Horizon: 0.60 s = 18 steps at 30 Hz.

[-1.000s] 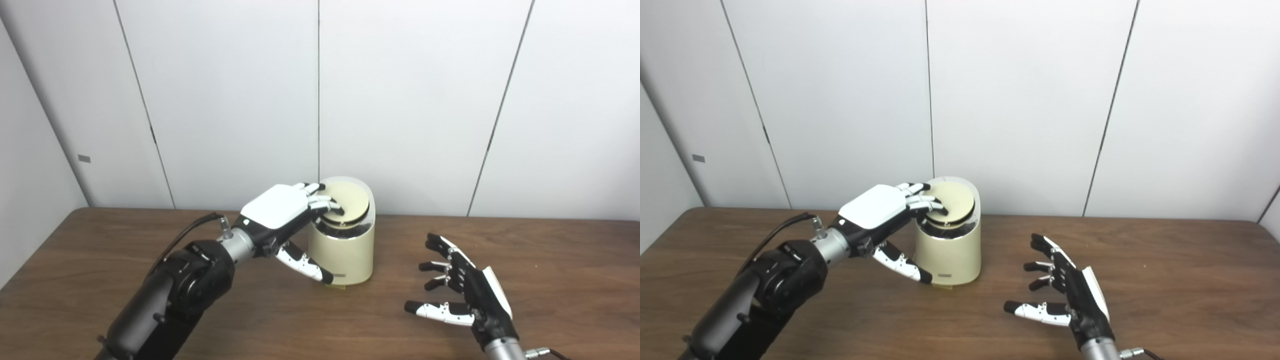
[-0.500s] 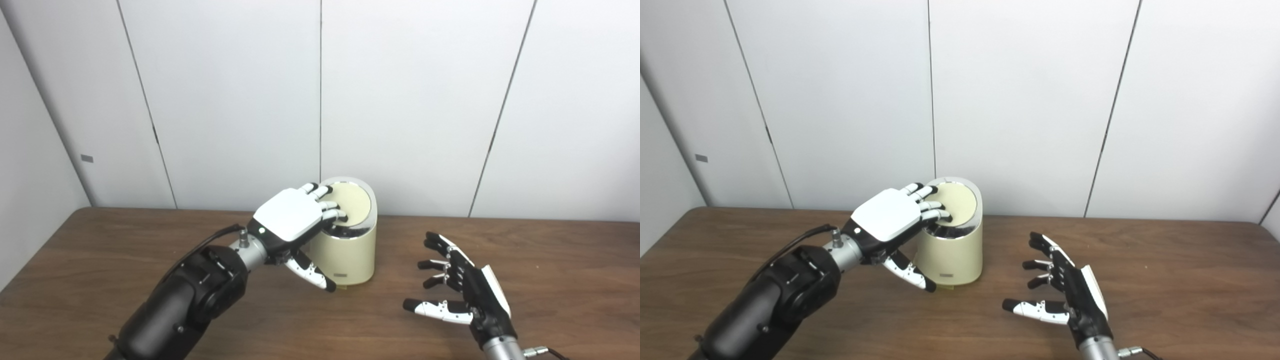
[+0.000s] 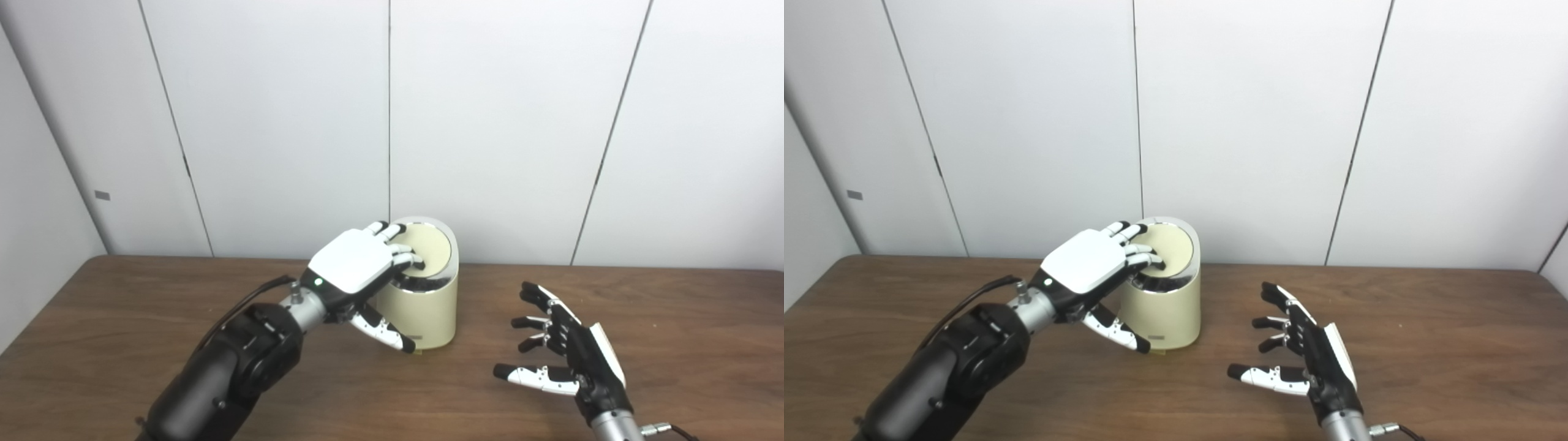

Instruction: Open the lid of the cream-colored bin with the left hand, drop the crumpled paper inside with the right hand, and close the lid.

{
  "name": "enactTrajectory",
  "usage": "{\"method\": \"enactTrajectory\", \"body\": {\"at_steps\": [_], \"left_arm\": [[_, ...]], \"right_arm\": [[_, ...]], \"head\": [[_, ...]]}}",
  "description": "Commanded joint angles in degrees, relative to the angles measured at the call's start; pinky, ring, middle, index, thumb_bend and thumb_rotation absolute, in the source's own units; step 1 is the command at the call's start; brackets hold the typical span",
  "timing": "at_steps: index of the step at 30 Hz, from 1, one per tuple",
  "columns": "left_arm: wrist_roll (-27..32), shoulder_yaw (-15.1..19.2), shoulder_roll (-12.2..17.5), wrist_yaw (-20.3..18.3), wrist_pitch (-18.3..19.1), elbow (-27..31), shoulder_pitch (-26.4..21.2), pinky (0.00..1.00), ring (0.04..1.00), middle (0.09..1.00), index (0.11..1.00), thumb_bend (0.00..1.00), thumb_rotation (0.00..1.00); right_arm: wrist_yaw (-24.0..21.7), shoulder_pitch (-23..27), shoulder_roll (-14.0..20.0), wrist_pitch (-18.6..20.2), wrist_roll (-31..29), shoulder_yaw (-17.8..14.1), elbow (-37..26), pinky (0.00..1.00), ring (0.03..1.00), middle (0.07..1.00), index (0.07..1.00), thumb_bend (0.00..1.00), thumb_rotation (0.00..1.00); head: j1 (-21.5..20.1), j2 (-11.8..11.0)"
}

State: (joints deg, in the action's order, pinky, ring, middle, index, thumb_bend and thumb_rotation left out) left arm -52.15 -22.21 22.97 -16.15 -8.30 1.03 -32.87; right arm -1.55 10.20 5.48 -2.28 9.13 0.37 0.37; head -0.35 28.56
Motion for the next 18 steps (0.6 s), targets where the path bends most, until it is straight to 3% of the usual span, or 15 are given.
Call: {"method": "enactTrajectory", "body": {"at_steps": [1, 6, 9, 13, 18], "left_arm": [[2.77, 1.83, 0.13, 3.01, -1.87, 0.58, -0.66, 1.0, 0.965, 0.83, 0.818, 0.89, 0.5], [7.27, 7.05, -1.59, 9.14, -3.73, 0.31, 1.29, 1.0, 0.979, 0.855, 0.837, 0.84, 0.52], [11.91, 10.53, -3.77, 11.67, -3.8, -0.47, 2.94, 0.96, 0.987, 0.881, 0.863, 0.82, 0.48], [22.74, 16.54, -8.08, 14.85, -3.94, -2.01, 6.28, 0.83, 0.952, 0.91, 0.885, 0.83, 0.41], [33.54, 21.71, -12.19, 15.25, -1.66, -2.8, 10.29, 0.88, 0.956, 0.952, 0.936, 0.82, 0.41]], "right_arm": [[0.8, 2.21, 0.39, -1.34, -0.23, -0.44, -1.79, 0.49, 0.693, 0.863, 0.854, 0.79, 0.11], [0.91, 2.18, 0.28, -1.11, -0.57, -0.6, -1.67, 0.49, 0.698, 0.864, 0.852, 0.79, 0.11], [1.02, 2.22, 0.34, -1.06, -0.44, -0.57, -1.55, 0.5, 0.7, 0.865, 0.852, 0.79, 0.11], [1.14, 2.22, 0.53, -1.25, -0.37, -0.66, -1.36, 0.5, 0.698, 0.861, 0.852, 0.79, 0.11], [0.89, 2.21, 0.94, -1.77, -0.8, -0.85, -1.24, 0.49, 0.695, 0.859, 0.85, 0.79, 0.1]], "head": [[-0.03, 0.07], [0.07, 0.04], [0.07, 0.04], [0.0, 0.18], [0.16, 0.25]]}}
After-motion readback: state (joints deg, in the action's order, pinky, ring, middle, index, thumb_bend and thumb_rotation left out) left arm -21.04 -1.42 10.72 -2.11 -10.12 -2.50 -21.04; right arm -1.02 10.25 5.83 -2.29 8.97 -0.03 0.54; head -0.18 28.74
